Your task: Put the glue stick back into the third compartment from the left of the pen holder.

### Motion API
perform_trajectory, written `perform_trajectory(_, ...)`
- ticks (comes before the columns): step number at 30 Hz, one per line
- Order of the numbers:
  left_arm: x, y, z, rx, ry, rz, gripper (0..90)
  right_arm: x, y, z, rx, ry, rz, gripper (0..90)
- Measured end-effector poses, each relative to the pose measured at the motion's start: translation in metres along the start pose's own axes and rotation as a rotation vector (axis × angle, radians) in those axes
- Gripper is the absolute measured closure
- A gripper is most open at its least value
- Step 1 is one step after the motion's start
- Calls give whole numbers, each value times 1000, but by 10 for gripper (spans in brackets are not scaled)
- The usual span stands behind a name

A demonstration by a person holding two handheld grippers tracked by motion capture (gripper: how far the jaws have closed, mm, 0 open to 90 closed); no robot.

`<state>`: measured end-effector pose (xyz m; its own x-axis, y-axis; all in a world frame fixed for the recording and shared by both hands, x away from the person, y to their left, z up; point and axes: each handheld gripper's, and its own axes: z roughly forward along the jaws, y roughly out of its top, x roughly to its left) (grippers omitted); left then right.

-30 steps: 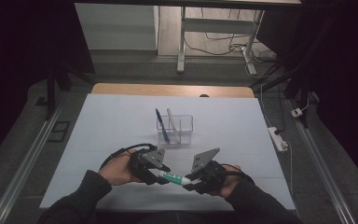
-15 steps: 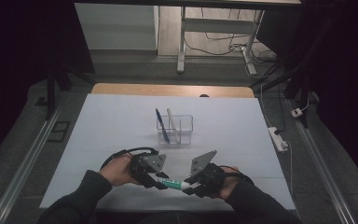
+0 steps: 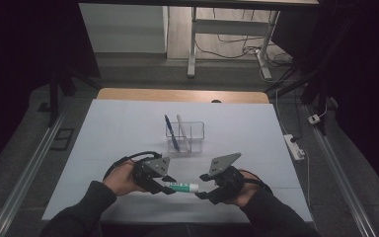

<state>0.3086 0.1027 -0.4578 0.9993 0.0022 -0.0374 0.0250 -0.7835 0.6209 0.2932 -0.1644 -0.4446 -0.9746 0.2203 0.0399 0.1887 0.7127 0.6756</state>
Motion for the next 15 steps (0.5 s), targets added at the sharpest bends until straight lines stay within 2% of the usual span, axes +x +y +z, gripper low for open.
perform_trajectory(3,2,-4,-6,-34,30,-27,654,-5,-2,-6,-35,-28,38,298)
perform_trajectory(7,3,-8,-12,-79,67,-75,654,-10,-3,-10,-74,-38,109,228)
perform_trajectory(9,2,-10,-15,-104,87,-100,654,-12,-3,-12,-79,-70,137,197)
perform_trajectory(15,0,-14,-21,-130,145,-175,653,-18,-5,-18,-133,-131,200,112)
